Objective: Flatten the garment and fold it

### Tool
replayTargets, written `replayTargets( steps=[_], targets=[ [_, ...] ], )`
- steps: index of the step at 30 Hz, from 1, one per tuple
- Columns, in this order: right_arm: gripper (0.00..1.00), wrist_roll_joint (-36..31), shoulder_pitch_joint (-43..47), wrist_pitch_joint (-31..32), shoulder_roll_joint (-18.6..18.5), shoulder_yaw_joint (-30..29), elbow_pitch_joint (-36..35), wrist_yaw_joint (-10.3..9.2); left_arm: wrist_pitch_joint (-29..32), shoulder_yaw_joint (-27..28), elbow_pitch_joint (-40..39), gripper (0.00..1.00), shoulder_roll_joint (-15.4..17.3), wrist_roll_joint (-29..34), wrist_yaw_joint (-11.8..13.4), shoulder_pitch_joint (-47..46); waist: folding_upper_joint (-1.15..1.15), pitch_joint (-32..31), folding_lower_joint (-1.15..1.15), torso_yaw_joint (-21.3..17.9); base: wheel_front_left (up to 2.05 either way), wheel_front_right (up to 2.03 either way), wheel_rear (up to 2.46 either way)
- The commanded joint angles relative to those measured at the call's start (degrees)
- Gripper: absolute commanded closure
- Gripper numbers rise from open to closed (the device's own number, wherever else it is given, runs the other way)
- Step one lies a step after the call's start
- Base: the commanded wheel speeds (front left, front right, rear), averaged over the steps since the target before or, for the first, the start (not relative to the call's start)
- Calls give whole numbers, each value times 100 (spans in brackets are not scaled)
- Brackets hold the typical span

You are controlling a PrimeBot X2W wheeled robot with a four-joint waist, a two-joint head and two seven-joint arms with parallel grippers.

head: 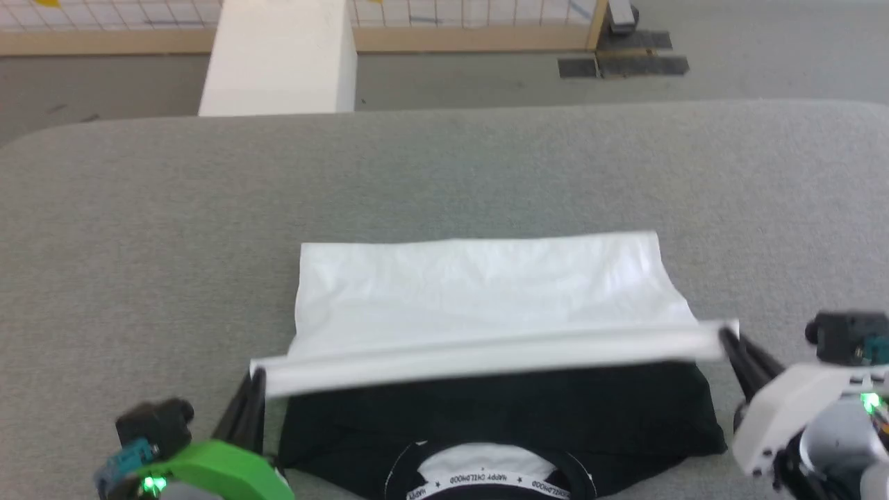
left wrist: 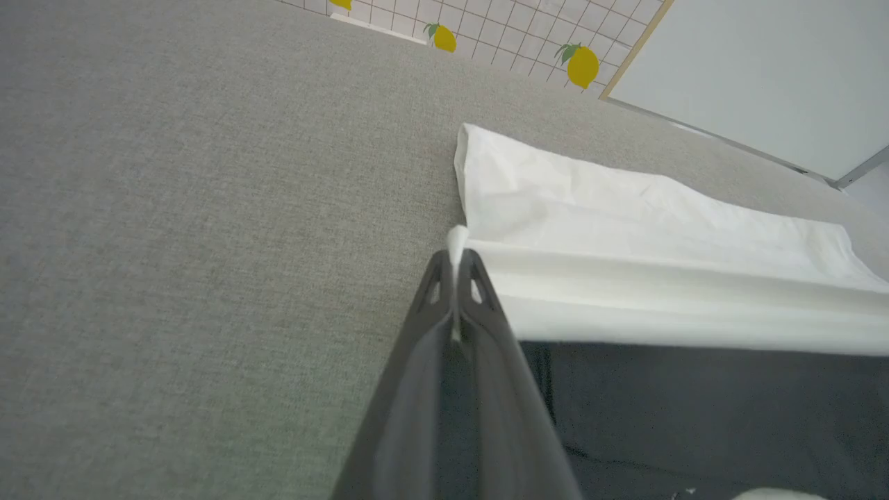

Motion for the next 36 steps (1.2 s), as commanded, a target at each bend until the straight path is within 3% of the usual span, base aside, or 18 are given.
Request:
replayTargets(
  steps=[1, 15, 16, 17, 18, 28, 36],
  targets=[
    [100, -131, 248, 125, 66, -146, -31, -11, -71, 20, 161, 100, -1, -34, -12, 174, 0, -163, 1, 150, 0, 0, 0],
    [100, -447, 847, 343, 339, -461, 1002, -11, -53, -506, 1197, 100, -156, -36, -295, 232, 0, -185, 1, 190, 0, 0, 0],
    [65, -439, 854, 326, 341, -429, 1061, -11, -32, -516, 1269, 73, -169, -57, -295, 241, 0, -205, 1, 187, 0, 0, 0],
    [5, -382, 866, 312, 342, -382, 1121, -11, -11, -527, 1338, 34, -167, -54, -282, 249, 0, -227, 1, 185, 0, 0, 0],
    [0, -321, 873, 294, 342, -358, 1156, -11, -6, -526, 1379, 0, -168, -56, -266, 257, 0, -248, 1, 183, 0, 0, 0],
    [0, -354, 1225, 6, 345, -708, 884, -11, -273, -284, 1250, 0, 90, 67, -51, 496, 0, -695, 1, 274, 0, 0, 0],
    [0, -109, 1042, -908, 345, -821, 681, -11, -1199, -208, 1058, 0, 142, 521, 160, 267, 0, -820, 1, 293, 0, 0, 0]
  ],
)
